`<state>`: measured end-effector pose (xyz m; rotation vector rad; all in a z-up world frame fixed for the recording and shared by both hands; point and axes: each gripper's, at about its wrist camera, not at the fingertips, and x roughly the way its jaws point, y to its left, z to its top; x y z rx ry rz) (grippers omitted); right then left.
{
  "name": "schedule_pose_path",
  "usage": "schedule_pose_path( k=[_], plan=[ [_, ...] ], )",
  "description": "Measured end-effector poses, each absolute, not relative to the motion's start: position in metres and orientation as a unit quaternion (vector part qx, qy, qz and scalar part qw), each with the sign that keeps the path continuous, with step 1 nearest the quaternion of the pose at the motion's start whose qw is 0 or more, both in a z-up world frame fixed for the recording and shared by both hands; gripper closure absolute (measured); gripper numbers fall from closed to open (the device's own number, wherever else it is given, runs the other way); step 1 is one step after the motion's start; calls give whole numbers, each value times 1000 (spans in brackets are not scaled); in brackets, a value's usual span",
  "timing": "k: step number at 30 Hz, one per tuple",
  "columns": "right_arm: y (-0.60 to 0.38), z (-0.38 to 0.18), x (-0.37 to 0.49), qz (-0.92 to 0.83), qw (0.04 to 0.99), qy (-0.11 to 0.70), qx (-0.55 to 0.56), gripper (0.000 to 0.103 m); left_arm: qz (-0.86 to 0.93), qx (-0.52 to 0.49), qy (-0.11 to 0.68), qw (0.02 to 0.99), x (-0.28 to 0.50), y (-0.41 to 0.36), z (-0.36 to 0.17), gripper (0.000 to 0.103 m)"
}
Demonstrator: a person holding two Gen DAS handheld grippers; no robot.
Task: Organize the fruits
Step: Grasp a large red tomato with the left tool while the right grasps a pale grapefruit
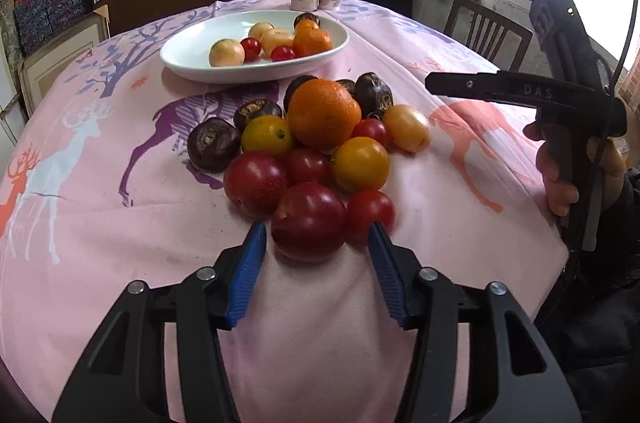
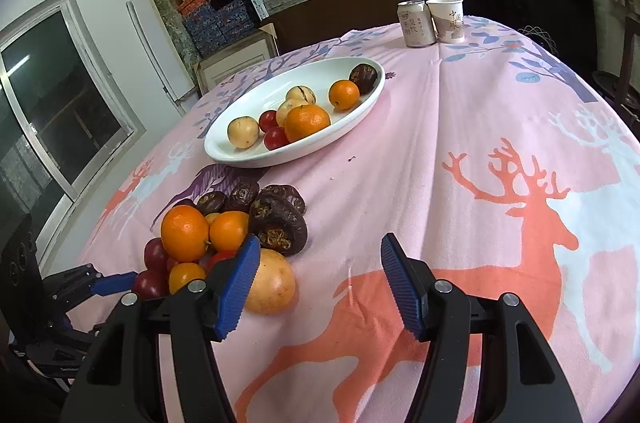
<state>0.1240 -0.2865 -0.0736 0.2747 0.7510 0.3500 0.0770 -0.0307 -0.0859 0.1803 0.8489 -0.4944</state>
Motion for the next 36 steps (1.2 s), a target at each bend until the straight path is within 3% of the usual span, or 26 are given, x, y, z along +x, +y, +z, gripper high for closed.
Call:
schedule_pose_path(
  k=[6, 8, 9, 10, 11, 13, 14, 31, 36],
  plan=[
    [-281, -74, 122, 179, 905, 366, 119, 40, -245, 67, 406, 878, 87, -32, -91, 49],
    [-274, -74, 121, 189, 904, 370, 101, 40, -246, 65, 414, 874, 90, -31, -92, 37],
    [-269, -74, 119, 197, 903, 371, 88, 40, -247, 63, 415, 873, 91, -31, -92, 37],
    [-263, -74, 117, 205, 903, 372, 70, 40, -248, 64, 413, 874, 90, -31, -92, 39],
    [-256, -73, 114, 211, 903, 371, 52, 40, -251, 65, 407, 876, 88, -31, -91, 51],
    [-246, -73, 107, 222, 903, 367, 22, 40, -251, 65, 398, 880, 85, -29, -90, 63],
    [-244, -72, 106, 227, 902, 367, 15, 40, -252, 56, 399, 880, 85, -26, -90, 65],
    [-233, -77, 109, 225, 893, 390, -9, 40, -238, 30, 376, 895, 82, -14, -83, 64],
    [-230, -80, 114, 214, 890, 402, -14, 46, -238, 32, 377, 894, 82, -15, -84, 64]
  ],
)
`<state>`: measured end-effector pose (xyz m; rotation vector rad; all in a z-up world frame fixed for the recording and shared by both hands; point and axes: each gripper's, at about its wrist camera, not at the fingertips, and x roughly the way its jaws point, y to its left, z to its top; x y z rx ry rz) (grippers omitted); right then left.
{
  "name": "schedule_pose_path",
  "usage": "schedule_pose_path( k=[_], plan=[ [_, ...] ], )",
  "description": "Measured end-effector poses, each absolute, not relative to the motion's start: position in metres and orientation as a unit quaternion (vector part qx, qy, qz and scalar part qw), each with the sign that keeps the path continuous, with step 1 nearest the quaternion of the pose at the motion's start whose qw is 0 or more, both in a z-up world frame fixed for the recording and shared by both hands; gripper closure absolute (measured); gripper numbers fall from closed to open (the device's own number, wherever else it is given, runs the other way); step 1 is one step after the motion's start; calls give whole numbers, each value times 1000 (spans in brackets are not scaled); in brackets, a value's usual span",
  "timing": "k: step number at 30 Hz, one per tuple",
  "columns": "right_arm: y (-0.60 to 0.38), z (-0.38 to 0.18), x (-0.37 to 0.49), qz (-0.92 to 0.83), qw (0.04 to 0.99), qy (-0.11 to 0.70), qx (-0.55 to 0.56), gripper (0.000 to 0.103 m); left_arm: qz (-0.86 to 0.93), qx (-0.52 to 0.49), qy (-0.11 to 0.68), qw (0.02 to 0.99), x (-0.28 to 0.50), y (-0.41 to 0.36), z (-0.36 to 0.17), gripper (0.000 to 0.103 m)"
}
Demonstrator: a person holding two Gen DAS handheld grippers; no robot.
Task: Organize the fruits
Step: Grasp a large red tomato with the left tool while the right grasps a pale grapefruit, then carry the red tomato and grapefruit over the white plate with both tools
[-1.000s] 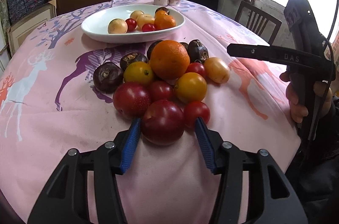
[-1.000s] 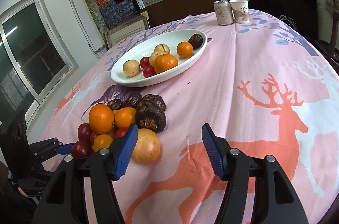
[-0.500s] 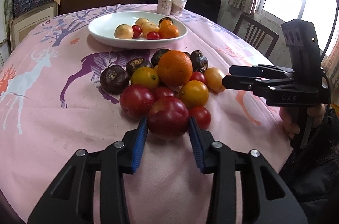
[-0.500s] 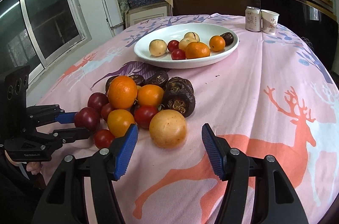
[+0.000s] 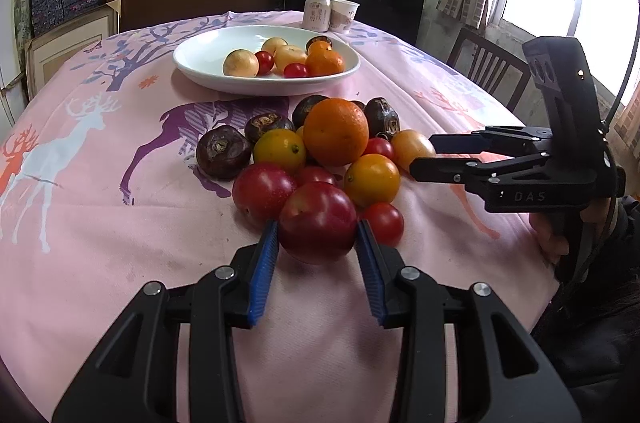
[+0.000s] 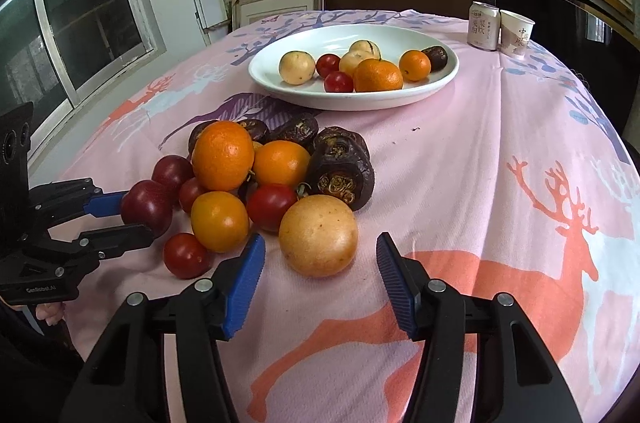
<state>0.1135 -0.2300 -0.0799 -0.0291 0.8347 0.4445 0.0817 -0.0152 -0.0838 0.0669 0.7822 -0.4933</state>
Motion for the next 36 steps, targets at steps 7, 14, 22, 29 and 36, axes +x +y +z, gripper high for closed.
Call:
schedule_pose_path(
  k=[7, 14, 22, 29, 36],
  plan=[
    [-227, -81, 115, 212, 890, 403, -19, 62, -237, 35, 378, 894, 82, -16, -85, 64],
    [-234, -79, 113, 217, 893, 394, 2, 62, -236, 33, 377, 895, 81, -15, -85, 64],
    [-238, -77, 111, 217, 896, 387, 13, 62, -238, 21, 366, 900, 79, -10, -81, 64],
    [-243, -75, 109, 219, 899, 378, 23, 62, -236, 14, 362, 902, 79, -8, -80, 64],
    [-248, -74, 106, 222, 899, 376, 38, 62, -232, -6, 358, 904, 80, -1, -78, 64]
  ],
)
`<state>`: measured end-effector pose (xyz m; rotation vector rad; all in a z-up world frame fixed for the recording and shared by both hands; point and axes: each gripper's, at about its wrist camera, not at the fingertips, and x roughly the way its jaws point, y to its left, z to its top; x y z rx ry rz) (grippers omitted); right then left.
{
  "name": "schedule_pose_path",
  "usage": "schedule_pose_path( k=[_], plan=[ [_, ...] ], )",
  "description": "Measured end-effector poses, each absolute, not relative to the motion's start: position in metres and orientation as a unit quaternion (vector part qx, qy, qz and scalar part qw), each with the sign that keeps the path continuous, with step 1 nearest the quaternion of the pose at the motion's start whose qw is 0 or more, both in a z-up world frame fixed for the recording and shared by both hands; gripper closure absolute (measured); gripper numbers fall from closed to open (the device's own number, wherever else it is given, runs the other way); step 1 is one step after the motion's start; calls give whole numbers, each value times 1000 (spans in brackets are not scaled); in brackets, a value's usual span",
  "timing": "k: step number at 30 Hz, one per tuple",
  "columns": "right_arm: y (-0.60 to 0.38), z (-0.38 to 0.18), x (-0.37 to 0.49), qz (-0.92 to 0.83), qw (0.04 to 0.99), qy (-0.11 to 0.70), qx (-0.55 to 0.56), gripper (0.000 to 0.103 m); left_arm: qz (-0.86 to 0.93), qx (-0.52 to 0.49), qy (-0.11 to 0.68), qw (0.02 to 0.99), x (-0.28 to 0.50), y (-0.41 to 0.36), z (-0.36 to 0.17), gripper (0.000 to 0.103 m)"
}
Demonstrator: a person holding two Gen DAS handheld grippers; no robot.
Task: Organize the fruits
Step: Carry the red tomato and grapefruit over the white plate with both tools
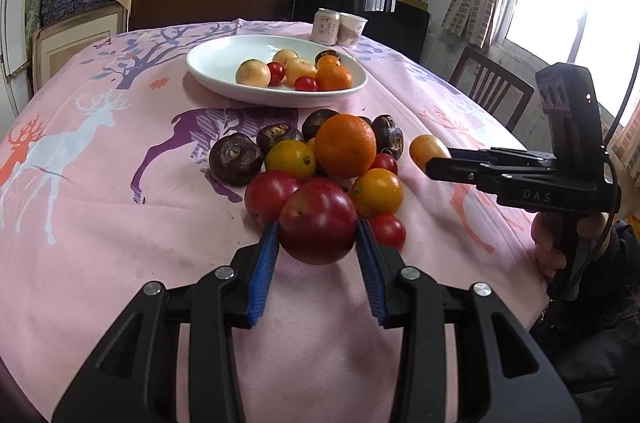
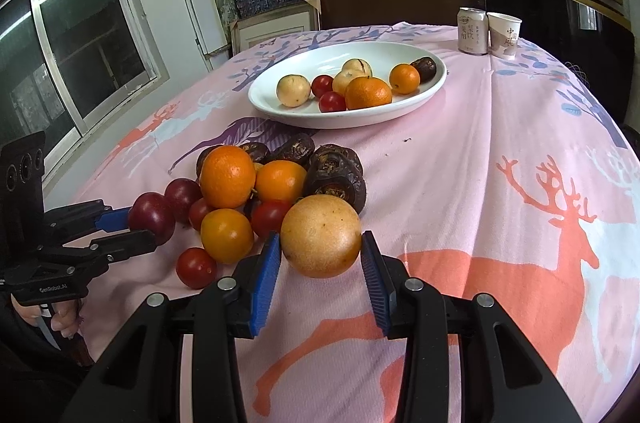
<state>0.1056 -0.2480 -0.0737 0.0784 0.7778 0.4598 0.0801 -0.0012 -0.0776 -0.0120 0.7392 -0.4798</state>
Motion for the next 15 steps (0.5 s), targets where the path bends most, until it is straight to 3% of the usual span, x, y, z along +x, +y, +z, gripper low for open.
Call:
schedule_pose_path(
  k=[6, 15],
  plan=[
    [-270, -63, 105, 200, 910, 354, 86, 62, -215, -23, 354, 910, 94, 11, -60, 64],
    [-281, 8, 147, 184, 931, 300, 92, 62, -185, -28, 345, 920, 167, 18, -12, 64]
  ],
)
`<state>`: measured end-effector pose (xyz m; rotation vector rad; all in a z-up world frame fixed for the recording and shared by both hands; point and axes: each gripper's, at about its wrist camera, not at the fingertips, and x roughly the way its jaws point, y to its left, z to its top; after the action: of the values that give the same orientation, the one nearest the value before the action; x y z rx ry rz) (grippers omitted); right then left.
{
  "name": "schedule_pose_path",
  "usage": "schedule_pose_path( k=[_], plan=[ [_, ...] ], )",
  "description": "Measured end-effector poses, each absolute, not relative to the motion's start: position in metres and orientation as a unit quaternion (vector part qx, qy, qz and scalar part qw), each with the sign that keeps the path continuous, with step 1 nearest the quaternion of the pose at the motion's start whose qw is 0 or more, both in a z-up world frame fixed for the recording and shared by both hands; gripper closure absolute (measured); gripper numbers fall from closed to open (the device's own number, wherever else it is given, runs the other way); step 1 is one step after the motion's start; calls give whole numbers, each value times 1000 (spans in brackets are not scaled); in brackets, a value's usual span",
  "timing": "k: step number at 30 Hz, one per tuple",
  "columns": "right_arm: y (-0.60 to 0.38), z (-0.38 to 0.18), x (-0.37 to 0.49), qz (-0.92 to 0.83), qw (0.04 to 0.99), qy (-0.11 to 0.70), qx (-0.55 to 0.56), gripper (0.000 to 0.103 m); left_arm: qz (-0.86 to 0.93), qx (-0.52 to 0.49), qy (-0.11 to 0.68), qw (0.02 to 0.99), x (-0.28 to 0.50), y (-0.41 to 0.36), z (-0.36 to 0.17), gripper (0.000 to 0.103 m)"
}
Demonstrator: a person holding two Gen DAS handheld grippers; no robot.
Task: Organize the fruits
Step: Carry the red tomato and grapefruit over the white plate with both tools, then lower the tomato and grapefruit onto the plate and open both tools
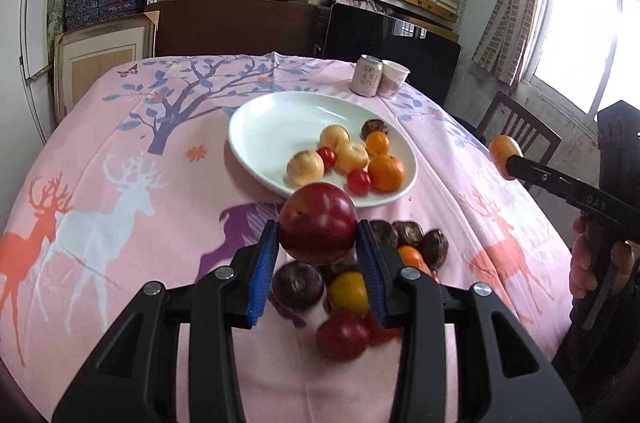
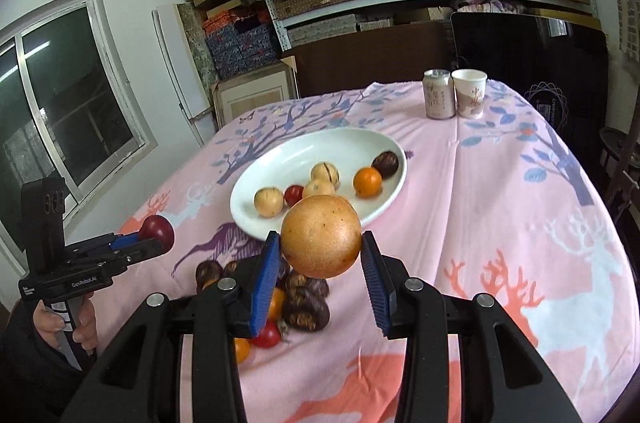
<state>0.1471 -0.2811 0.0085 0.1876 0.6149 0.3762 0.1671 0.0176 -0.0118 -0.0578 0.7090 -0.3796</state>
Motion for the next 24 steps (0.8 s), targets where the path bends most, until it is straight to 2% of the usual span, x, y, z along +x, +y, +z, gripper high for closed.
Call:
schedule_pose_path(
  k=[7, 17, 18, 20, 22, 24],
  plan=[
    [-255, 29, 231, 197, 924, 308, 108, 62, -164, -42, 370, 913, 253, 9, -14, 64],
    [-187, -13, 330, 209, 902, 371, 69, 61, -149, -50, 418, 895, 324, 8, -53, 63],
    [-182, -16, 333, 208, 903, 372, 61, 61, -148, -49, 415, 896, 324, 9, -53, 60],
    [-179, -18, 332, 206, 906, 365, 55, 57, -146, -48, 401, 903, 320, 9, -49, 44],
    [-183, -15, 327, 201, 911, 354, 60, 52, -148, -50, 382, 911, 311, 10, -41, 38],
    [-190, -11, 318, 196, 915, 347, 67, 50, -153, -54, 370, 915, 302, 11, -32, 37]
  ],
)
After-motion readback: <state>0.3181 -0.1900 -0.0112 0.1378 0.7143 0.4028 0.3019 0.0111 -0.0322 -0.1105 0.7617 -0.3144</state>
